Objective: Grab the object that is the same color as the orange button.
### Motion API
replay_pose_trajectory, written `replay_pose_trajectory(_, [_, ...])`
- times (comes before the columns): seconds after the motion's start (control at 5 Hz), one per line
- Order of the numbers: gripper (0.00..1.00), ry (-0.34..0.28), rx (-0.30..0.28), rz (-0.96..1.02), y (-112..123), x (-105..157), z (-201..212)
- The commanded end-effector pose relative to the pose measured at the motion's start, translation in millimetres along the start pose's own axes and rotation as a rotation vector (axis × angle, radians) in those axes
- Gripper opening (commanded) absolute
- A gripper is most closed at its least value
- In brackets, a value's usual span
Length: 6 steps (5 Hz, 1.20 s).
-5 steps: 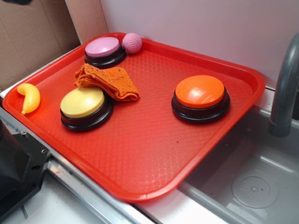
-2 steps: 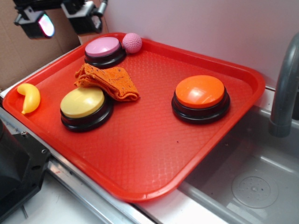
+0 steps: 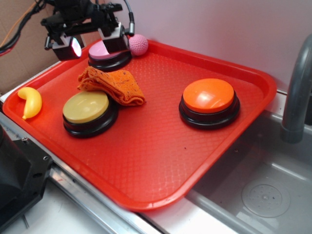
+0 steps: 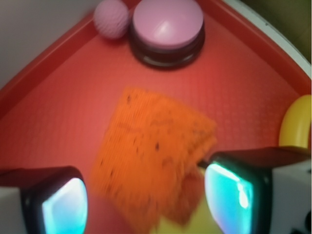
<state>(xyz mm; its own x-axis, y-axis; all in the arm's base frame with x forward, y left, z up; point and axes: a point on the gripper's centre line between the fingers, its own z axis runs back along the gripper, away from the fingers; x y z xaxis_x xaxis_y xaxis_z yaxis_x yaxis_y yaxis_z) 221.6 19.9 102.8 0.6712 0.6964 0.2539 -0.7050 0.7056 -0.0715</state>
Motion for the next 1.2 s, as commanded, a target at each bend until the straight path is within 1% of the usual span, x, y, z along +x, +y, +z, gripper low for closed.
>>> replay_pose_trajectory(0.0, [1.0,-0.013,0.033,0.015,8.9,12.4,-28.5])
replay_pose_trajectory(0.2, [1.0,-0.006,0.029,-0.015,14.3,13.2,-45.5])
replay_pose_trajectory(0.4, [1.0,0.021,-0.001,-0.037,16.5,11.7,-55.2])
replay_pose_trajectory(0.6, [0.68,0.043,-0.013,0.001,19.0,8.5,-65.3])
replay_pose_trajectory(0.8, [0.0,0.097,-0.013,0.018,21.7,6.6,-72.5])
replay_pose_trajectory(1.0, [0.0,0.105,0.006,0.025,23.0,4.3,-74.9])
